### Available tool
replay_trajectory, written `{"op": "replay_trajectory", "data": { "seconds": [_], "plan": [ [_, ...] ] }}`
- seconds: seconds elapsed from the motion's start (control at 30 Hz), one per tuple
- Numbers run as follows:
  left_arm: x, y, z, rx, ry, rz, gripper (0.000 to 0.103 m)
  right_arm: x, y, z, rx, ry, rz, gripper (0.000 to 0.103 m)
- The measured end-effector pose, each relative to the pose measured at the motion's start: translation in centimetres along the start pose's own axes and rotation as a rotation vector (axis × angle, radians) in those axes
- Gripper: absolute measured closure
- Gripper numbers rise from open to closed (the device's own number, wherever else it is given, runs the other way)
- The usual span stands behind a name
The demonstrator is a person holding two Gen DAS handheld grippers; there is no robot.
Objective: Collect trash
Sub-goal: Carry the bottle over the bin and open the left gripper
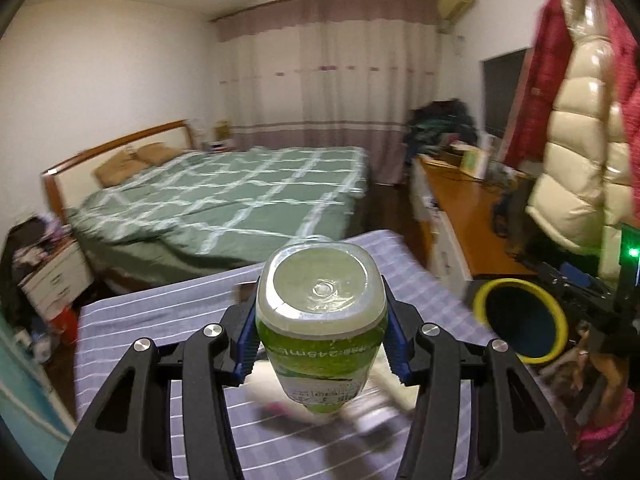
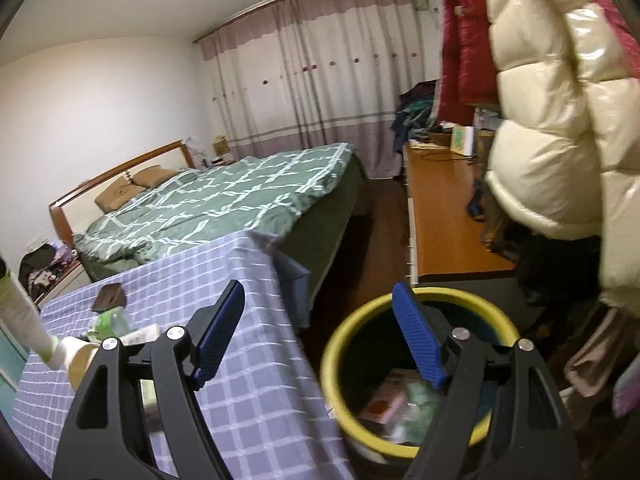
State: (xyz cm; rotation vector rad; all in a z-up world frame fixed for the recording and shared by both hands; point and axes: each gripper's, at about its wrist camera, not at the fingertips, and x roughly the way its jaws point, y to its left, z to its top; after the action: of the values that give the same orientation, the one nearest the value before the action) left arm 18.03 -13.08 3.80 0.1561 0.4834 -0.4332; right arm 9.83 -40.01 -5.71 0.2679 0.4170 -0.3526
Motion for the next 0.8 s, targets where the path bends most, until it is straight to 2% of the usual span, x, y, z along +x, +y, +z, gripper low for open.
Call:
{"op": "replay_trajectory", "data": {
  "seconds": [0.23,0.4,0.67,0.8],
  "plan": [
    [5.0,-10.1,2.0,0.034,0.039,-0.215,0.052,-3.9,-5.1,-0.2,-0.015,-0.02,-0.096,0.031],
    [9.8,-19.4,2.6,0.078,0.087,-0.34,0.052,-5.6,-8.6,-1.6,0.011,-0.02,-0.161,0.031],
    [17.3,-30.3,0.4,0.136,0.217,-0.442,0.052,-6.1,-13.4,-3.1,0.092,0.01,-0.213,0.031],
    [19.5,-33.3,-1.1,0.153,0.273,-0.451,0.052,-6.0,-14.6,-3.3,0.11,0.014,-0.231,0.031]
  ]
}}
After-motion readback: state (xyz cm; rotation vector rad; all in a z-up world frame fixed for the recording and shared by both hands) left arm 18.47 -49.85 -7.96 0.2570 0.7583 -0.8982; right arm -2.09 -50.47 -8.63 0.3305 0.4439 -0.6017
